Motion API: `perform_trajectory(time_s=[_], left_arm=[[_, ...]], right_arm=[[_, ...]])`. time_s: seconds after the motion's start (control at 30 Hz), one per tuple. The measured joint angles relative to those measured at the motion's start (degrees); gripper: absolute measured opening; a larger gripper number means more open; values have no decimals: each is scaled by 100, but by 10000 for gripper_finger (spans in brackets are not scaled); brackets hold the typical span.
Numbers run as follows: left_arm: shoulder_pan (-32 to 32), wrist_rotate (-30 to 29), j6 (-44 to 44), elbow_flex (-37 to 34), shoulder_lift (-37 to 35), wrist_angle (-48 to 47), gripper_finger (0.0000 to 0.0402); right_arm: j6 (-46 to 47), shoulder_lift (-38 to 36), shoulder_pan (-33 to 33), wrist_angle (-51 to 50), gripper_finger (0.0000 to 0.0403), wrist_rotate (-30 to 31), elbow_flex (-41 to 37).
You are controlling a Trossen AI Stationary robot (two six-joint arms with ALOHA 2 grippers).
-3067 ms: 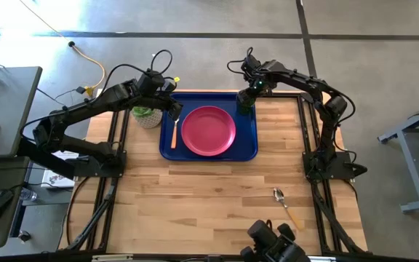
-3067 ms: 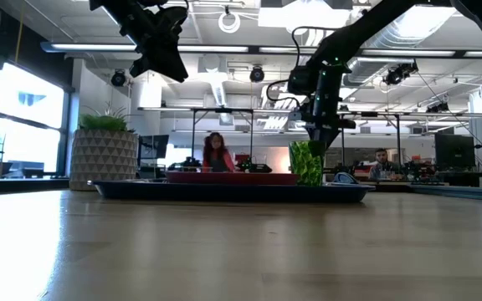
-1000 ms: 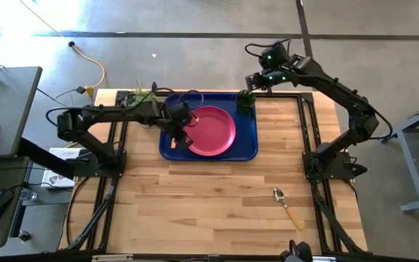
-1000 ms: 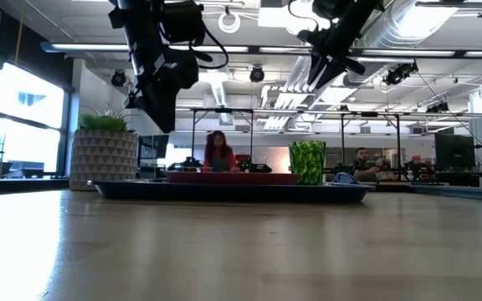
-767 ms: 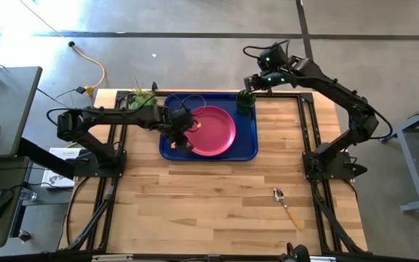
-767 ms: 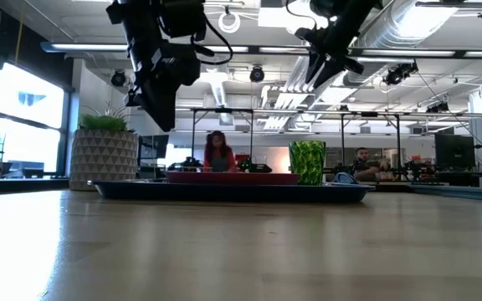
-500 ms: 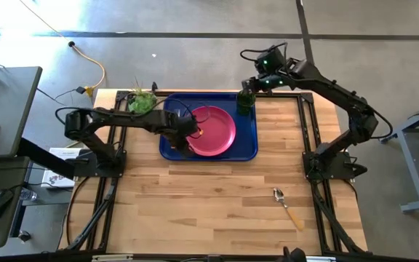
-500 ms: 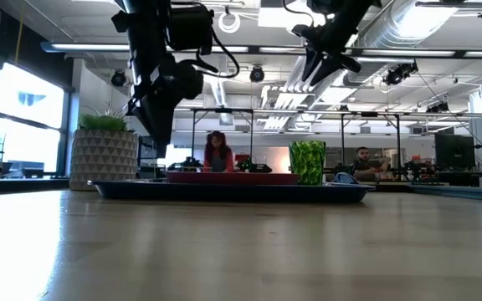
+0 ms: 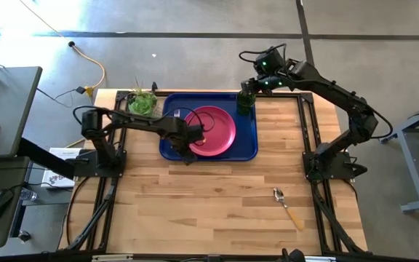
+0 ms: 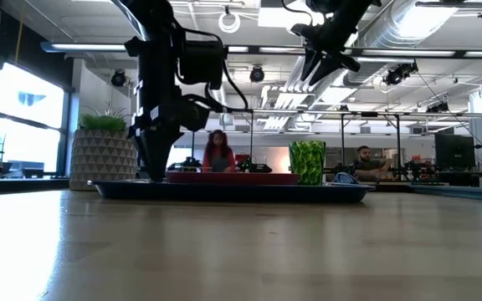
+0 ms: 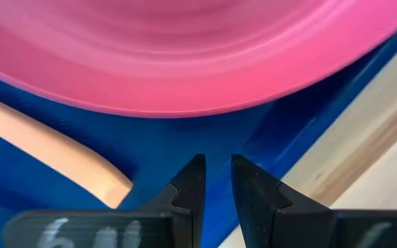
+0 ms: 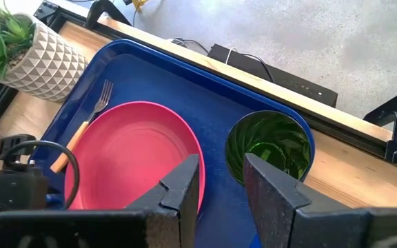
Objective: Pick and place plate/cup/fork/spoon on tray
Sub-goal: Adjust the pink plate on the blue tray
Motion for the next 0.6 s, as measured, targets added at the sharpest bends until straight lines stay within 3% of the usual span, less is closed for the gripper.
perform_trajectory(time_s=[0.6], left_arm=[[316, -130, -96, 0, 38, 482, 58]], right_arm=[[-2, 0, 0, 2, 106, 2, 0]])
